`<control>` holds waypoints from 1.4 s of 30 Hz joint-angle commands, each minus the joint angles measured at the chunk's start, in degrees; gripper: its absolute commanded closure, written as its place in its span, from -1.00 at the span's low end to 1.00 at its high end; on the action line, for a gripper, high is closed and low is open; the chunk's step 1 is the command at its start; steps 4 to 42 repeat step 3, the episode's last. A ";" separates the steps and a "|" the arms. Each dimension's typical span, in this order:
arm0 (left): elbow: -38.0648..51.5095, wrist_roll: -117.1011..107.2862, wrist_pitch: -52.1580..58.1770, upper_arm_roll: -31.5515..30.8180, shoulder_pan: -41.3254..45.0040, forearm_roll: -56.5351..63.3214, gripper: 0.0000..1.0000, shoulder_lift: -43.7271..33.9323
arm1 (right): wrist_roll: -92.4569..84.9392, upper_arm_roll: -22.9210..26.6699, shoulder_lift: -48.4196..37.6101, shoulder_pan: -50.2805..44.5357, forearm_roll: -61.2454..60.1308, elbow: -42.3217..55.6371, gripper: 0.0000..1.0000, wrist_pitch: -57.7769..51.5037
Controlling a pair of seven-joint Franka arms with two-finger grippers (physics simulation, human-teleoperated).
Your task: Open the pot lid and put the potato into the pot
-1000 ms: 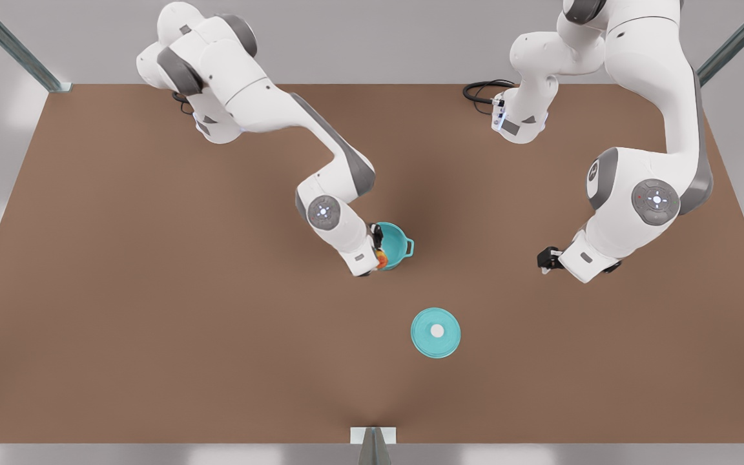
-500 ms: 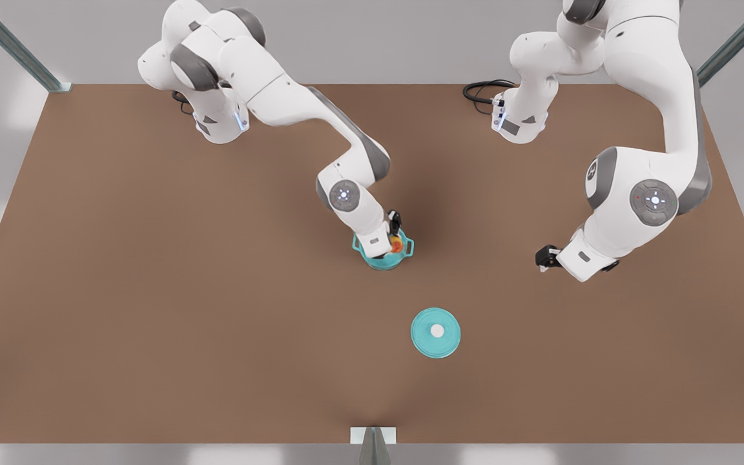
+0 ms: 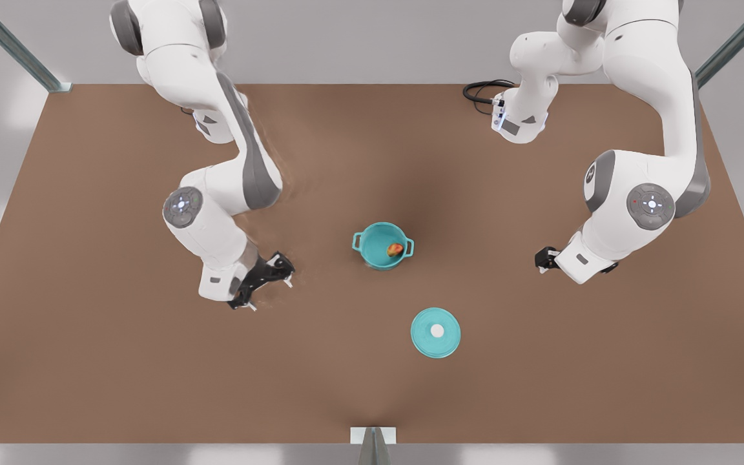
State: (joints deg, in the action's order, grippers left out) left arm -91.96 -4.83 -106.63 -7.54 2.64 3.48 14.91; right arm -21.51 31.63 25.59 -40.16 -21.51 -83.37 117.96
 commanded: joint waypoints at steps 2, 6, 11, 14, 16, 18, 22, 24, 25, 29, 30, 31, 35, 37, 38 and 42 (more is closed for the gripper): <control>0.03 0.09 0.10 -0.01 0.00 -0.41 -1.00 -0.06 | -10.75 8.36 -0.80 4.57 2.96 0.84 -1.00 -29.72; 0.03 0.00 0.10 -0.01 -0.09 -0.41 -1.00 -0.06 | -10.75 8.36 -0.80 5.36 3.05 0.84 -1.00 -31.04; 0.03 0.00 0.10 -0.01 -0.09 -0.41 -1.00 -0.06 | -10.75 8.36 -0.80 5.36 3.05 0.84 -1.00 -31.04; 0.03 0.00 0.10 -0.01 -0.09 -0.41 -1.00 -0.06 | -10.75 8.36 -0.80 5.36 3.05 0.84 -1.00 -31.04; 0.03 0.00 0.10 -0.01 -0.09 -0.41 -1.00 -0.06 | -10.75 8.36 -0.80 5.36 3.05 0.84 -1.00 -31.04; 0.03 0.00 0.10 -0.01 -0.09 -0.41 -1.00 -0.06 | -10.75 8.36 -0.80 5.36 3.05 0.84 -1.00 -31.04; 0.03 0.00 0.10 -0.01 -0.09 -0.41 -1.00 -0.06 | -10.75 8.36 -0.80 5.36 3.05 0.84 -1.00 -31.04; 0.03 0.00 0.10 -0.01 -0.09 -0.41 -1.00 -0.06 | -10.75 8.36 -0.80 5.36 3.05 0.84 -1.00 -31.04; 0.03 0.00 0.10 -0.01 -0.09 -0.41 -1.00 -0.06 | -10.75 8.36 -0.80 5.36 3.05 0.84 -1.00 -31.04; 0.03 0.00 0.10 -0.01 -0.09 -0.41 -1.00 -0.06 | -10.75 8.36 -0.80 5.36 3.05 0.84 -1.00 -31.04; 0.03 0.00 0.10 -0.01 -0.09 -0.41 -1.00 -0.06 | -10.75 8.36 -0.80 5.36 3.05 0.84 -1.00 -31.04; 0.03 0.00 0.10 -0.01 -0.09 -0.41 -1.00 -0.06 | -10.75 8.36 -0.80 5.36 3.05 0.84 -1.00 -31.04; 0.03 0.00 0.10 -0.01 -0.09 -0.41 -1.00 -0.06 | -10.75 8.36 -0.80 5.36 3.05 0.84 -1.00 -31.04; 0.03 0.00 0.10 -0.01 -0.09 -0.41 -1.00 -0.06 | -10.75 8.36 -0.80 5.36 3.05 0.84 -1.00 -31.04; 0.03 0.00 0.10 -0.01 -0.09 -0.41 -1.00 -0.06 | -10.75 8.36 -0.80 5.36 3.05 0.84 -1.00 -31.04; 0.03 0.00 0.10 -0.01 -0.09 -0.41 -1.00 -0.06 | -10.75 8.36 -0.80 5.36 3.05 0.84 -1.00 -31.04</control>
